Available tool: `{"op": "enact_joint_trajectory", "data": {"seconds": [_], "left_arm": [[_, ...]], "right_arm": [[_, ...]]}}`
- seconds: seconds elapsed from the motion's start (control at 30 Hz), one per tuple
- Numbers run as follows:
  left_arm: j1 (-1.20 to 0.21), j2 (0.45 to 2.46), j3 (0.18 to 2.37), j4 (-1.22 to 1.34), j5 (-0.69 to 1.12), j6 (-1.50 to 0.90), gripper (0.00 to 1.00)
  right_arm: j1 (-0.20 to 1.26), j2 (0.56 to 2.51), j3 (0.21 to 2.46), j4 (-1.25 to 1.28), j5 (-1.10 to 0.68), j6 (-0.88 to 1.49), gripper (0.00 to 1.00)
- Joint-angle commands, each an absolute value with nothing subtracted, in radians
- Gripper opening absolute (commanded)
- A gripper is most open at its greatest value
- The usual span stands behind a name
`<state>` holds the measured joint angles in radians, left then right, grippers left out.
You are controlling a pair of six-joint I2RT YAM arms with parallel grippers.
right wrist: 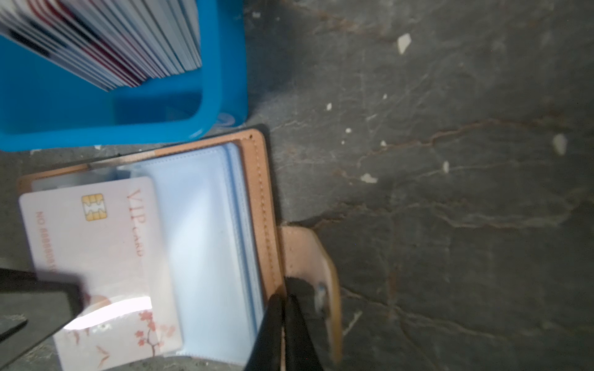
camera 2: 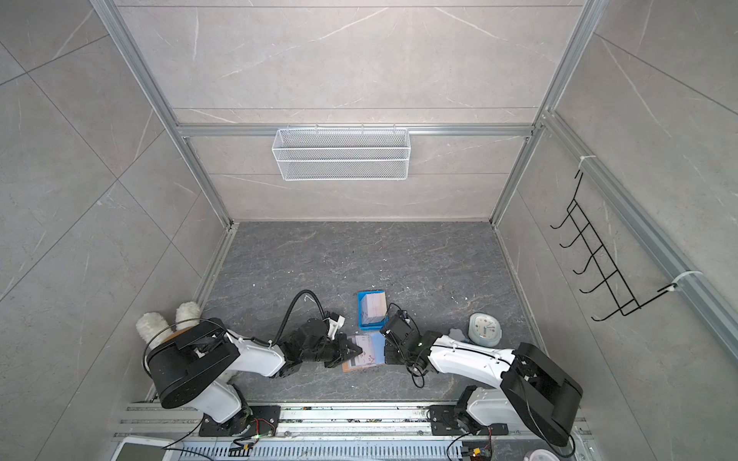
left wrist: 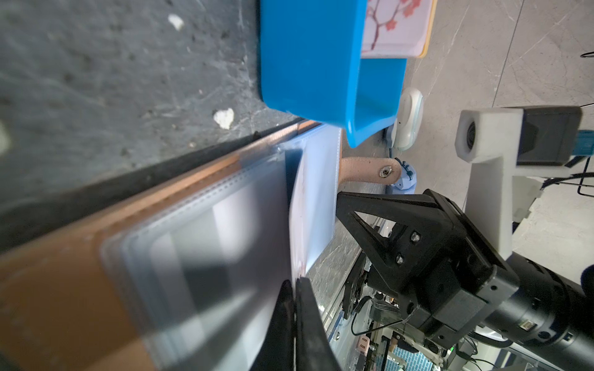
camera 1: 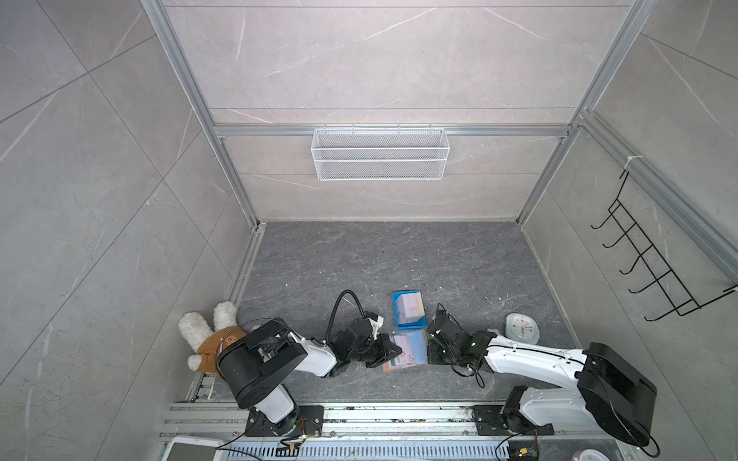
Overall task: Insert credit cards into a card holder
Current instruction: Insert the credit card into the card slot.
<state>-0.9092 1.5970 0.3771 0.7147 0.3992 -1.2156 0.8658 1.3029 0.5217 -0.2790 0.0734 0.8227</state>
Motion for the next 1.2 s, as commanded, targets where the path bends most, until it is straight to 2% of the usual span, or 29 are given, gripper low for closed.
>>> {"op": "enact_joint_trajectory", "data": {"seconds": [0.0, 0.3, 0.67, 1.17], "left_arm": [[-0.91, 1.602, 0.407, 0.627, 0.405, -1.202, 0.05], [-0.908, 1.557, 0.456, 0.403, 0.379, -1.17, 0.19], [-0.907, 1.388, 0.511, -0.003, 0.26, -1.079, 0.23], [-0.907, 1.322, 0.508, -0.041, 0.238, -1.065, 0.24]], "right_arm": [[0.885, 1.32, 0.514, -0.293, 0.015, 0.822, 0.07], [0.894, 1.313, 0.502, -0.272, -0.004, 0.833, 0.07], [0.917, 1.297, 0.452, -0.101, -0.106, 0.889, 0.09], [0.917, 1.247, 0.48, -0.249, 0.019, 0.907, 0.23]]}}
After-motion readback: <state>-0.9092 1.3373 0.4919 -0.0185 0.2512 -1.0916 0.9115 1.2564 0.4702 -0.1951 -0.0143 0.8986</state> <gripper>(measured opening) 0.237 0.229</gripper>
